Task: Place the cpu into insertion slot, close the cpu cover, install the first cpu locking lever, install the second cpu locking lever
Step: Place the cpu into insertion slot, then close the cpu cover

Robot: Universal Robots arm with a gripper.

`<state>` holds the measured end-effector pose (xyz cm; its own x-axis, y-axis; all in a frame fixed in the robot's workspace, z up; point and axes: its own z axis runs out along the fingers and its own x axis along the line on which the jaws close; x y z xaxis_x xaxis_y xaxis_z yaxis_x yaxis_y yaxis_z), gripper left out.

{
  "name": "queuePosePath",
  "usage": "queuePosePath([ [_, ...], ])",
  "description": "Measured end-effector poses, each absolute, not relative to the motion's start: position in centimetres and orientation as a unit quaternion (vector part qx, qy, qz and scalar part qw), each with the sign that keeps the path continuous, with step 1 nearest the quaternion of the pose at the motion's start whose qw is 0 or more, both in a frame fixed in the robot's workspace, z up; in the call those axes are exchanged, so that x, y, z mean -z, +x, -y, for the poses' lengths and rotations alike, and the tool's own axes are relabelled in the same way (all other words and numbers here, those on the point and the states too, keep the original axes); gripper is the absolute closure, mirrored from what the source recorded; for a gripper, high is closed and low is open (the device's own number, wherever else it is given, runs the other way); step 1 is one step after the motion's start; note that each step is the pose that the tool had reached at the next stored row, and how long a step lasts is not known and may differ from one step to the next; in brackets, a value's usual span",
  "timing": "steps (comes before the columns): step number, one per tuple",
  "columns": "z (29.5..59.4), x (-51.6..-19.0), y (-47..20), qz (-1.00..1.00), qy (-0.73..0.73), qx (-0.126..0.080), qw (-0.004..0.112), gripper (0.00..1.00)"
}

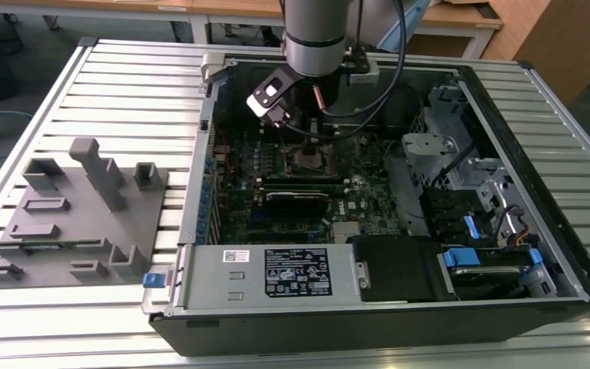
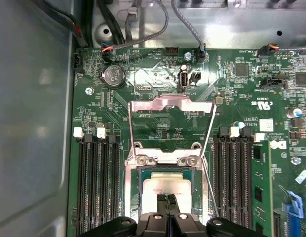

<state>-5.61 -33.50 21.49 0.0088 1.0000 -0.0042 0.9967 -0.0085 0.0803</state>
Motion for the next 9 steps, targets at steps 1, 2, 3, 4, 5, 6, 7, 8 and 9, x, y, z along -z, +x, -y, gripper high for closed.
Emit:
queuePosePath([
  [1,33.50,-21.69,-5.61,-0.703,0.710,-0.027,0.030,0.90],
  [2,33.50,-21.87,-5.61,-0.703,0.710,-0.027,0.030,0.90],
  [3,33.50,-22.03,-5.61,-0.703,0.710,-0.027,0.030,0.90],
  [4,33.50,-22.14,-5.61,-0.703,0.710,-0.027,0.030,0.90],
  [5,33.50,-22.22,-5.61,-0.703,0.710,-0.027,0.030,0.90],
  [6,33.50,-22.22,-5.60,-0.703,0.710,-0.027,0.030,0.90],
  [7,33.50,-22.30,-5.61,-0.703,0.710,-0.027,0.030,0.90],
  [8,33.50,-22.39,-5.61,-0.703,0.710,-0.027,0.030,0.90],
  [9,33.50,-22.39,-5.61,-0.703,0.710,-0.027,0.030,0.90],
])
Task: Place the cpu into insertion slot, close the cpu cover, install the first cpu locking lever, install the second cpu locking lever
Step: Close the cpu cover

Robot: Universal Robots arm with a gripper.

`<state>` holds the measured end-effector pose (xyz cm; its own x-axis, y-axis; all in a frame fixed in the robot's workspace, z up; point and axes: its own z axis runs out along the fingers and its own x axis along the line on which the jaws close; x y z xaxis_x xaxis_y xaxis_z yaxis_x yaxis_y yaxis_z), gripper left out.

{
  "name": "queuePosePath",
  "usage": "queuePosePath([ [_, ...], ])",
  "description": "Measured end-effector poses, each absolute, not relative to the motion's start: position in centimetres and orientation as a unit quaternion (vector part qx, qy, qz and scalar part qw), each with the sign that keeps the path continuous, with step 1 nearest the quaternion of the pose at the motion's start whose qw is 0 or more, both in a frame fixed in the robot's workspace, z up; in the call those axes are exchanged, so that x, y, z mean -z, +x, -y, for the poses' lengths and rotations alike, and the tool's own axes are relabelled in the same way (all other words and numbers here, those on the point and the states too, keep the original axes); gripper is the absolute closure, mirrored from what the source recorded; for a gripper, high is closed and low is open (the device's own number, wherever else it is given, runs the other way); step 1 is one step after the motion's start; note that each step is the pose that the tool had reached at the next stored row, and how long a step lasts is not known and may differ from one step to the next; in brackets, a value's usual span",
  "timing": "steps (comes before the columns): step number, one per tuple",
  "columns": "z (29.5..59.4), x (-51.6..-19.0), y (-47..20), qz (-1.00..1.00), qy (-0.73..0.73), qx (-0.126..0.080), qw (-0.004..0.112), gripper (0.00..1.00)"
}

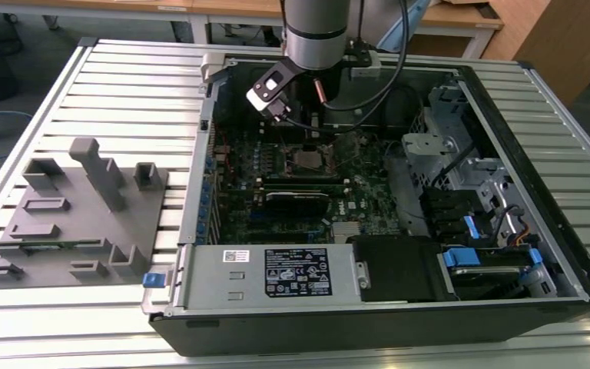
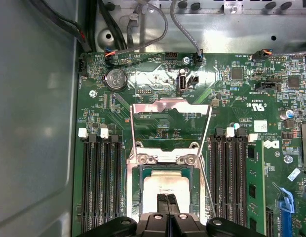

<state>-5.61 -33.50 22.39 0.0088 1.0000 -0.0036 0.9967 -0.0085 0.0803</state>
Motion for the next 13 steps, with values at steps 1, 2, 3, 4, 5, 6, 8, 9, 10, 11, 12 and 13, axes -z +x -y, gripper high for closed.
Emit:
queuePosePath([
  [1,33.50,-22.39,-5.61,-0.703,0.710,-0.027,0.030,0.90],
  [2,33.50,-22.39,-5.61,-0.703,0.710,-0.027,0.030,0.90],
  [3,33.50,-22.39,-5.61,-0.703,0.710,-0.027,0.030,0.90],
  [4,33.50,-22.39,-5.61,-0.703,0.710,-0.027,0.030,0.90],
  [5,33.50,-22.40,-5.61,-0.703,0.710,-0.027,0.030,0.90],
  [6,33.50,-22.43,-5.61,-0.703,0.710,-0.027,0.030,0.90],
  [8,33.51,-22.50,-5.61,-0.703,0.710,-0.027,0.030,0.90],
  [9,33.50,-22.56,-5.61,-0.703,0.710,-0.027,0.030,0.90],
  [10,33.50,-22.64,-5.61,-0.703,0.710,-0.027,0.030,0.90],
  [11,33.50,-22.74,-5.61,-0.703,0.710,-0.027,0.030,0.90],
  [12,33.50,-22.85,-5.61,-0.703,0.710,-0.027,0.030,0.90],
  [13,33.50,-22.98,-5.61,-0.703,0.710,-0.027,0.030,0.90],
])
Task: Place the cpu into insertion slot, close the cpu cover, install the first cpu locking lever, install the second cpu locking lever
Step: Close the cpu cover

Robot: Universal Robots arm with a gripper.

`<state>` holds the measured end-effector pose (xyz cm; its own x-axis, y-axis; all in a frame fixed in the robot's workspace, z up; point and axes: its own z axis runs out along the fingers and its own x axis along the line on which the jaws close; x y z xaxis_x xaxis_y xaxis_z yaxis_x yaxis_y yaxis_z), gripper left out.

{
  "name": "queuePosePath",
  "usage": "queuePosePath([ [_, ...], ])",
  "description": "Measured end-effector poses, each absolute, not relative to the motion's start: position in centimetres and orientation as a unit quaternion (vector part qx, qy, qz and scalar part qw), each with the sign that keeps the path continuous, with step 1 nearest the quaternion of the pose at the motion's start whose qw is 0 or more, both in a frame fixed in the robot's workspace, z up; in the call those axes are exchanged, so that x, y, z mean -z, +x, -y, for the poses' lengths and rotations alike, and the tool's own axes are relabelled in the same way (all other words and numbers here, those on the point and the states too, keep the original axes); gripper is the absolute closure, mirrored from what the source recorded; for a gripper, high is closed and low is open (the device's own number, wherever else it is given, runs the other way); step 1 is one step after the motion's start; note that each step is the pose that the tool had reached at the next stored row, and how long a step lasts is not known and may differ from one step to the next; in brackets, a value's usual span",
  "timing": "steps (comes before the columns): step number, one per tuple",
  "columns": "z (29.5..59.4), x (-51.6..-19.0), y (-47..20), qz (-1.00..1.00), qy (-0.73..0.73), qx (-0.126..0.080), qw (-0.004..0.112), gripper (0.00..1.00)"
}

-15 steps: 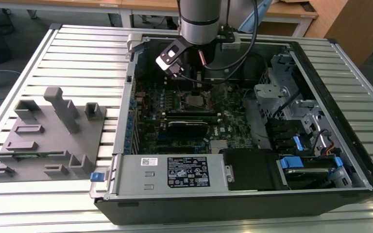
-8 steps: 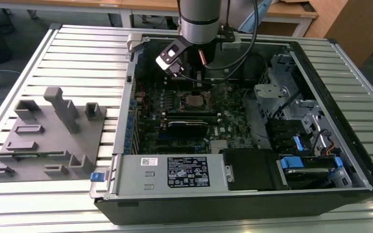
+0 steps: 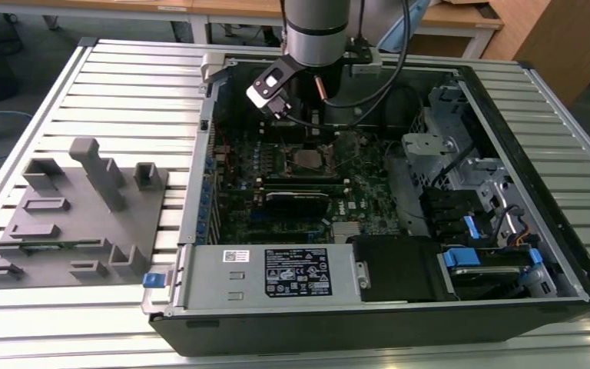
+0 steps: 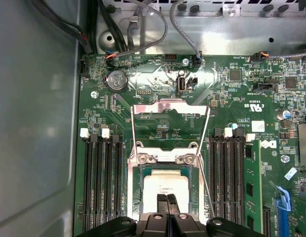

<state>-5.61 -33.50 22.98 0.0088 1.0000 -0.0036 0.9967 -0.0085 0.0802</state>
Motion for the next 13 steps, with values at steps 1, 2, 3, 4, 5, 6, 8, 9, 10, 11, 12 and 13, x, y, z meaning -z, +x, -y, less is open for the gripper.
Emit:
queuePosePath([
  [1,33.5,-23.1,-5.6,-0.703,0.710,-0.027,0.030,0.90],
  [2,33.5,-23.2,-5.6,-0.704,0.710,-0.027,0.030,0.90],
  [3,33.5,-23.3,-5.6,-0.704,0.710,-0.027,0.030,0.90],
  [4,33.5,-23.4,-5.6,-0.703,0.710,-0.027,0.030,0.90],
  [5,33.5,-23.4,-5.6,-0.703,0.710,-0.027,0.030,0.90],
  [6,33.5,-23.5,-5.6,-0.703,0.710,-0.027,0.030,0.90],
  [8,33.5,-23.7,-5.6,-0.703,0.710,-0.027,0.030,0.90],
  [9,33.5,-23.8,-5.6,-0.703,0.710,-0.027,0.030,0.90],
  [10,33.5,-23.9,-5.6,-0.703,0.710,-0.027,0.030,0.90],
  [11,33.5,-24.0,-5.6,-0.703,0.710,-0.027,0.030,0.90],
  [12,33.5,-24.1,-5.6,-0.703,0.710,-0.027,0.030,0.90],
  [13,33.5,-24.2,-5.6,-0.703,0.710,-0.027,0.030,0.90],
])
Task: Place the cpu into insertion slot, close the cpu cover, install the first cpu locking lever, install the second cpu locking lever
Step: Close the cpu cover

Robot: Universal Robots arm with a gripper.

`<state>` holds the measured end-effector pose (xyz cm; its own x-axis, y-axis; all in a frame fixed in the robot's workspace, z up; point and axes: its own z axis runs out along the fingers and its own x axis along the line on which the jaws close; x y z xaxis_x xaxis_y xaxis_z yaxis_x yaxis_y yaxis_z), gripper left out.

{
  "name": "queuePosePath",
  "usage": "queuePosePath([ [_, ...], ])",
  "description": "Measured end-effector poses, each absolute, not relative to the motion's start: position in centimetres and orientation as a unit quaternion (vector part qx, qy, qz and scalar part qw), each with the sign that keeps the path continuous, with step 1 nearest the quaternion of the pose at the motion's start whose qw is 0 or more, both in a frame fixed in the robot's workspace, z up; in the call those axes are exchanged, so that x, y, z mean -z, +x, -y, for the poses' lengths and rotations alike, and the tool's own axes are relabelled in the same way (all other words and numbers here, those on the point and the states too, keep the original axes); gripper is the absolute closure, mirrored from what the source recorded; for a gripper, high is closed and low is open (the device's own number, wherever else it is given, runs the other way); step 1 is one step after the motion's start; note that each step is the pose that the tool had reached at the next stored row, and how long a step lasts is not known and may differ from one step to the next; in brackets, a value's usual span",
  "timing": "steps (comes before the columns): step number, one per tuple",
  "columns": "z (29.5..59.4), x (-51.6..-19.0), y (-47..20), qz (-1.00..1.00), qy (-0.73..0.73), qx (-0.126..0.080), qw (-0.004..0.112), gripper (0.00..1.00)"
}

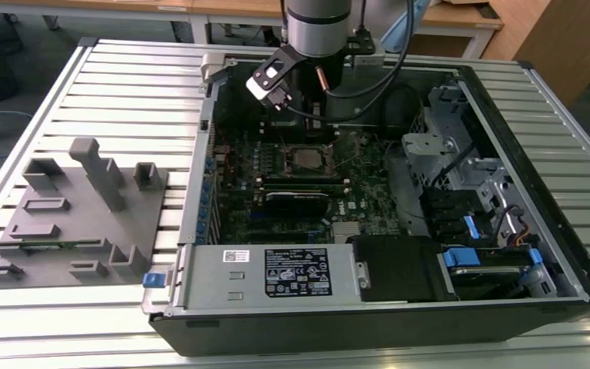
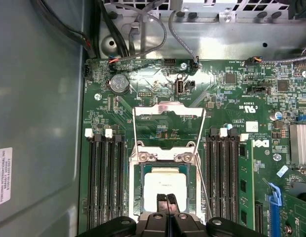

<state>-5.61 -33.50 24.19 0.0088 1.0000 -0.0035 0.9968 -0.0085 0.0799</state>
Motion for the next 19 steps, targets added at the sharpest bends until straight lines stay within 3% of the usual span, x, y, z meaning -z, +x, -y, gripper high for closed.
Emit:
queuePosePath([
  [19,33.50,-25.11,-5.57,-0.703,0.710,-0.027,0.029,0.90],
])
